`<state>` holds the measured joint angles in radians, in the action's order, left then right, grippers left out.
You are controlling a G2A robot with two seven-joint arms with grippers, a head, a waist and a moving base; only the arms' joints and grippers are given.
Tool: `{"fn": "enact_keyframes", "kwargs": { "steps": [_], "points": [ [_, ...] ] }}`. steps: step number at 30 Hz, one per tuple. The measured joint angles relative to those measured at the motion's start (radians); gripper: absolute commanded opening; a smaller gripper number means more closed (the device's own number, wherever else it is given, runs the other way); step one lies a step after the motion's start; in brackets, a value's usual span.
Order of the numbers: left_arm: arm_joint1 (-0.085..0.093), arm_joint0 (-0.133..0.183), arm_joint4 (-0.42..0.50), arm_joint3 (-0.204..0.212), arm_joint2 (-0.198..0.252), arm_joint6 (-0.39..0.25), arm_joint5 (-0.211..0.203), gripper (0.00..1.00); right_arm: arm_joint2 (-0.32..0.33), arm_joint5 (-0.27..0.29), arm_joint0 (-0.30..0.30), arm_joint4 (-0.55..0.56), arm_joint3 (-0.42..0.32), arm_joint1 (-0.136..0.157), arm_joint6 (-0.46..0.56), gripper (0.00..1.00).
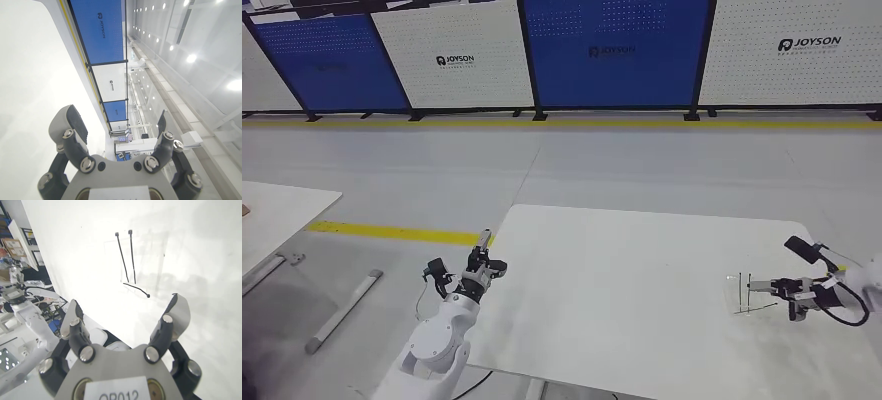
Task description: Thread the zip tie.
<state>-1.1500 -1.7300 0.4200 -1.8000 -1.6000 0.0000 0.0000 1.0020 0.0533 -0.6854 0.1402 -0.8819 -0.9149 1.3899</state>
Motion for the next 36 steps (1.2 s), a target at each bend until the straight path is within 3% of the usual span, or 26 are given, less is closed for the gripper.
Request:
{"fn": "enact_keyframes", "kwargs": {
  "steps": [3,5,13,17,18,21,22,23,36],
  "points": [
    [0.0,0.0,0.0,0.0,0.0,0.0,0.0,1.0,-0.027,0.026,0.017,-0.019,0.028,0.002,0.0,1.0],
    [0.0,0.0,0.0,0.0,0.0,0.0,0.0,1.0,-0.036,0.013,0.032,-0.024,0.051,0.003,0.0,1.0],
    [0.0,0.0,0.0,0.0,0.0,0.0,0.0,1.0,-0.035,0.007,0.034,-0.023,0.053,0.003,0.0,1.0],
    [0.0,0.0,0.0,0.0,0.0,0.0,0.0,1.0,-0.011,0.03,0.016,-0.043,0.054,0.011,-0.031,1.0],
    [0.0,0.0,0.0,0.0,0.0,0.0,0.0,1.0,-0.005,0.032,0.013,-0.043,0.051,0.014,-0.03,0.94],
    [0.0,0.0,0.0,0.0,0.0,0.0,0.0,1.0,0.008,0.03,0.002,-0.039,0.04,0.022,-0.022,0.62],
    [0.0,0.0,0.0,0.0,0.0,0.0,0.0,1.0,0.012,0.025,-0.001,-0.036,0.036,0.024,-0.02,0.61],
    [0.0,0.0,0.0,0.0,0.0,0.0,0.0,1.0,0.014,0.021,-0.003,-0.034,0.034,0.026,-0.019,0.5],
    [0.0,0.0,0.0,0.0,0.0,0.0,0.0,1.0,0.007,-0.001,0.009,-0.035,0.084,0.023,-0.006,0.35]
  ]
}}
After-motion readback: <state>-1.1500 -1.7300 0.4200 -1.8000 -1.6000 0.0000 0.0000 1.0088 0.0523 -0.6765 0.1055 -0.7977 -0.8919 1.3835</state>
